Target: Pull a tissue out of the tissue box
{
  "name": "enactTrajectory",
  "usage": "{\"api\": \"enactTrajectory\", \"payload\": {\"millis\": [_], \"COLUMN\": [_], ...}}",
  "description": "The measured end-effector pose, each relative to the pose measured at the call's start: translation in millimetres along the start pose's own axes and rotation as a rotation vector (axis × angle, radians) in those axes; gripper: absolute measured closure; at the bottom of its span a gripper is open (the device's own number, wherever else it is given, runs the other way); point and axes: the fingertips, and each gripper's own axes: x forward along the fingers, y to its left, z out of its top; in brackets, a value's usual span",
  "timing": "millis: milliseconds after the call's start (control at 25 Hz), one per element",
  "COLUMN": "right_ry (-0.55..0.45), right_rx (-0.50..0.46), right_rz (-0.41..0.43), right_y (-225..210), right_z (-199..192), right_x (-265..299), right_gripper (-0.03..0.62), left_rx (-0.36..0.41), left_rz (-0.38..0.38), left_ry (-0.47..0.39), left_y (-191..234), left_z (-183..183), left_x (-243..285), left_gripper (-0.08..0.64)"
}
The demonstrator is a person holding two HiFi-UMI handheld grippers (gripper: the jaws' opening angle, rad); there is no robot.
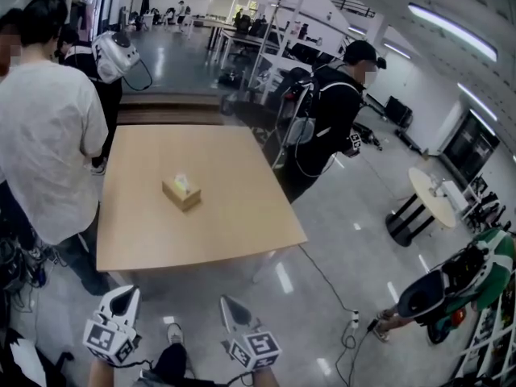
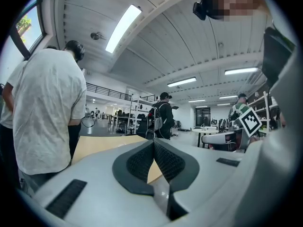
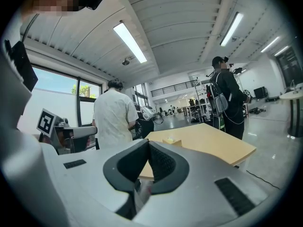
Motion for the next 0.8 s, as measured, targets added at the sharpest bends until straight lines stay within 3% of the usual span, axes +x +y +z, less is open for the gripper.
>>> {"api": "enactTrajectory", "payload": {"millis": [800], "right_ry": [0.021], "right_rx": [0.006], "right_rz": [0.018], "right_y": [-39.0], "right_z": [30.4], "right_x": [124.9], "right_gripper": [0.581], "left_rx": [-0.023], "left_rz": [0.018], "left_ry": [0.015], "left_y": [88.6], "left_z": [22.1], "left_x": [98.8], "left_gripper": [0.552]}}
